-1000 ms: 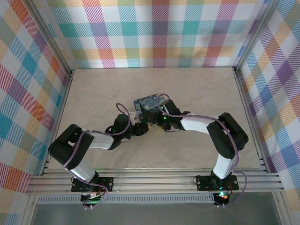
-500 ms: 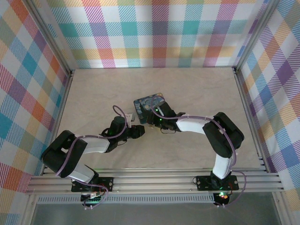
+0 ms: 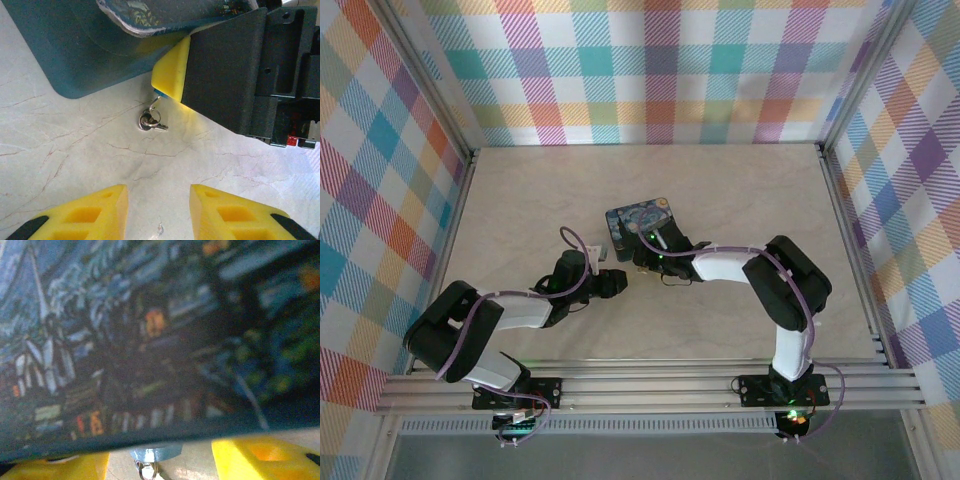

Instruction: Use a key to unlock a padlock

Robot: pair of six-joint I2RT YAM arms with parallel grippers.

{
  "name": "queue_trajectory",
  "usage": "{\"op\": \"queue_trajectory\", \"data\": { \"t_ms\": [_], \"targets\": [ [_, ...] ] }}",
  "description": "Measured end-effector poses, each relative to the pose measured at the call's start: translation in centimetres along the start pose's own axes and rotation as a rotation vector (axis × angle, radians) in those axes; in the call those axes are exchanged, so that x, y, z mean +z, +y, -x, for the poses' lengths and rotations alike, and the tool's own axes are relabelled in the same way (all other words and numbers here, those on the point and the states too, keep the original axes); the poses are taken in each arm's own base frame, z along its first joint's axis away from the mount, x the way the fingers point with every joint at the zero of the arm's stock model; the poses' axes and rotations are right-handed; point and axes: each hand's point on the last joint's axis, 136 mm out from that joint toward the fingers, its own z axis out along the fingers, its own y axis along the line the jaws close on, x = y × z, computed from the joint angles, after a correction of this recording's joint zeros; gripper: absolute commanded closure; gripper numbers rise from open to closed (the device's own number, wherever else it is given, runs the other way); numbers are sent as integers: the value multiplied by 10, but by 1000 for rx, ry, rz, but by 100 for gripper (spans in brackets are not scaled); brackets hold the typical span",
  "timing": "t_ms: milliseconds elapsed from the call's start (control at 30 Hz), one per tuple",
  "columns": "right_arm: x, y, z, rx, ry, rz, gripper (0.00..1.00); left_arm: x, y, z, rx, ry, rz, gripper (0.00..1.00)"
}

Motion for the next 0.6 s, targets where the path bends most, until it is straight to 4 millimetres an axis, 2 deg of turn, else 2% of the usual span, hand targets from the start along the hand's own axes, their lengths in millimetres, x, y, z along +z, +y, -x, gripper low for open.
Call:
{"op": "queue_trajectory", "data": {
  "t_ms": [100, 267, 433, 600],
  "targets": [
    [1, 0, 1, -1, 0, -2, 49, 0, 0, 0, 2, 2, 1, 63],
    [4, 0, 2, -4, 1, -10, 62, 0, 3, -4, -2, 12, 14, 63],
    [6, 7, 3, -5, 11, 9, 73, -1, 6, -6, 11, 17, 22, 63],
    [6, 13, 2, -2, 28, 25, 80, -3, 5, -5, 24, 11, 22, 62]
  ]
}}
